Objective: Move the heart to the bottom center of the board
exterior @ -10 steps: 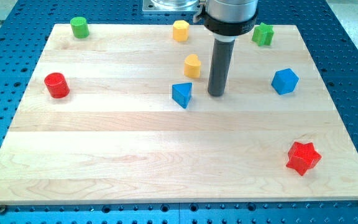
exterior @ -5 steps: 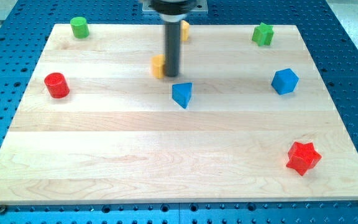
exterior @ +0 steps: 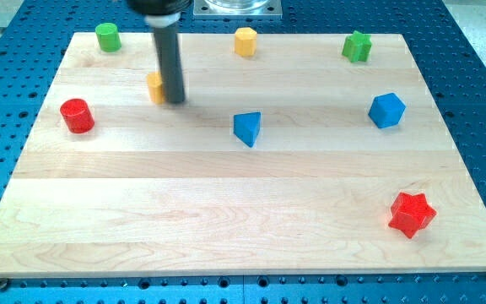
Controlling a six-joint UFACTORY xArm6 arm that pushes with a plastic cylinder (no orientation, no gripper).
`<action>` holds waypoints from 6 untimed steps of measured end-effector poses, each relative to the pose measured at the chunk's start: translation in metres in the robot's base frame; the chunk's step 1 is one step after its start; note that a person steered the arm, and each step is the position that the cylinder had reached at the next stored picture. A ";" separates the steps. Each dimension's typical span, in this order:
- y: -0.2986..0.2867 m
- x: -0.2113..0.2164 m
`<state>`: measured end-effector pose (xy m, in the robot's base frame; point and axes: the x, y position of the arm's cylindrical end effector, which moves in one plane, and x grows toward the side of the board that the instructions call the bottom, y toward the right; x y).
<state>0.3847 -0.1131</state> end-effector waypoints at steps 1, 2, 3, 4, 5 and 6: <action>0.017 -0.001; 0.053 -0.047; -0.008 -0.100; -0.047 -0.028; -0.013 0.053; -0.079 0.033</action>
<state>0.4173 -0.1925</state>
